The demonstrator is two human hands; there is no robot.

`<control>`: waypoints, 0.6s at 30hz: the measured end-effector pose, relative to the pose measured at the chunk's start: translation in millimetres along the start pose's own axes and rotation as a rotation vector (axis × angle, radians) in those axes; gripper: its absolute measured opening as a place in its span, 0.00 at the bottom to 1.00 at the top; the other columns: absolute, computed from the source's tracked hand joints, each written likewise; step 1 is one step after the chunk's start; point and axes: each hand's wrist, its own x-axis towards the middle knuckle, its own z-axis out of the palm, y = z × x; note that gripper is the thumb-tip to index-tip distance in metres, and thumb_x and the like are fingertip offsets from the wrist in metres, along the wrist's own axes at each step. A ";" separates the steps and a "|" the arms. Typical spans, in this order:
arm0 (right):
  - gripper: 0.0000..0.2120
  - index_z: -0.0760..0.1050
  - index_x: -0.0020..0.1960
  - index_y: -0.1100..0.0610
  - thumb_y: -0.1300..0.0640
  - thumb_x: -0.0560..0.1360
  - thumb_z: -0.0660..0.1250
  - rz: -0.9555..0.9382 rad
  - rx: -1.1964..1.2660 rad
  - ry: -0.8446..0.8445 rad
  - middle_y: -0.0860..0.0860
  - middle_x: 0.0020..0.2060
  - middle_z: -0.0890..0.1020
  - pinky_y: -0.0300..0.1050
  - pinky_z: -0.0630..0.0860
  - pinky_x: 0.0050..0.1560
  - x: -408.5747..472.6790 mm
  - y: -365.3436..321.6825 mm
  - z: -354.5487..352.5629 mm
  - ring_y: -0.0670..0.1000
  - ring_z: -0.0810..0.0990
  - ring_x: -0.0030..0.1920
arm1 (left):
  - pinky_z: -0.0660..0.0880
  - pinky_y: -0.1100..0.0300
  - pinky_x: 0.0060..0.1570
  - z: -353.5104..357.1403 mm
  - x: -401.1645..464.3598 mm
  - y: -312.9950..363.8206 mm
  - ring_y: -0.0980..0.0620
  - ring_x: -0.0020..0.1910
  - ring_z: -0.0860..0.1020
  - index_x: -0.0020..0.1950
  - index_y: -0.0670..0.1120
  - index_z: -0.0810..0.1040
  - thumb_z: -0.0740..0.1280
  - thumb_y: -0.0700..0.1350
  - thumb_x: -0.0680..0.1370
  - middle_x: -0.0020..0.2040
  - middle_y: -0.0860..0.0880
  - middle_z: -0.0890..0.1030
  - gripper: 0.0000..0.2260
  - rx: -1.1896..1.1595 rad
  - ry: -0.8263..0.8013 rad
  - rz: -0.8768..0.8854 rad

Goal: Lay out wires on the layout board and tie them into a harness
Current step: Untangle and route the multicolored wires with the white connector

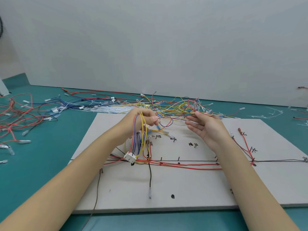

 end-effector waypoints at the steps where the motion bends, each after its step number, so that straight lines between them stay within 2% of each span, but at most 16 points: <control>1: 0.06 0.75 0.47 0.62 0.61 0.80 0.62 0.012 0.041 0.002 0.55 0.35 0.85 0.42 0.83 0.39 0.9 -0.9 -0.7 0.52 0.85 0.36 | 0.74 0.63 0.33 -1.3 0.5 1.1 0.58 0.37 0.77 0.29 0.51 0.81 0.65 0.38 0.78 0.34 0.52 0.79 0.19 -0.066 0.002 -0.021; 3: 0.07 0.74 0.47 0.63 0.63 0.81 0.59 0.020 0.144 0.009 0.55 0.33 0.85 0.40 0.82 0.36 3.1 -3.3 -3.6 0.51 0.85 0.35 | 0.77 0.64 0.33 -4.3 -0.5 5.0 0.57 0.42 0.81 0.28 0.48 0.81 0.63 0.36 0.79 0.37 0.49 0.82 0.20 -0.231 0.008 -0.065; 5: 0.09 0.73 0.45 0.64 0.64 0.82 0.57 0.027 0.272 0.022 0.56 0.32 0.84 0.39 0.81 0.35 5.5 -6.5 -7.9 0.50 0.85 0.34 | 0.80 0.62 0.38 -8.2 -1.8 8.8 0.52 0.44 0.82 0.29 0.45 0.80 0.61 0.35 0.79 0.45 0.44 0.83 0.20 -0.442 0.022 -0.106; 8: 0.10 0.73 0.46 0.67 0.65 0.82 0.56 0.058 0.447 0.028 0.57 0.32 0.84 0.38 0.81 0.35 8.4 -8.4 -12.6 0.50 0.85 0.33 | 0.81 0.56 0.47 -12.3 -4.7 14.1 0.43 0.52 0.82 0.32 0.42 0.78 0.61 0.37 0.76 0.54 0.37 0.82 0.13 -0.740 0.045 -0.151; 11: 0.11 0.74 0.46 0.69 0.65 0.82 0.56 0.089 0.550 0.010 0.59 0.34 0.85 0.39 0.81 0.35 9.5 -7.7 -13.4 0.51 0.85 0.34 | 0.80 0.55 0.49 -11.4 -6.3 16.5 0.40 0.59 0.80 0.33 0.42 0.73 0.61 0.39 0.72 0.59 0.34 0.80 0.08 -0.947 0.010 -0.179; 14: 0.11 0.75 0.48 0.69 0.64 0.82 0.57 0.104 0.574 0.004 0.58 0.36 0.85 0.40 0.82 0.38 9.4 -8.5 -14.9 0.52 0.86 0.36 | 0.80 0.56 0.49 -12.1 -6.6 16.6 0.40 0.60 0.79 0.32 0.43 0.70 0.60 0.39 0.71 0.60 0.35 0.79 0.08 -1.028 0.018 -0.175; 18: 0.10 0.76 0.50 0.66 0.62 0.81 0.58 0.086 0.497 -0.041 0.57 0.41 0.85 0.40 0.82 0.40 7.3 -9.8 -14.4 0.52 0.86 0.41 | 0.80 0.57 0.47 -12.0 -7.2 17.7 0.42 0.57 0.80 0.30 0.45 0.68 0.59 0.40 0.74 0.61 0.36 0.80 0.11 -0.958 -0.012 -0.167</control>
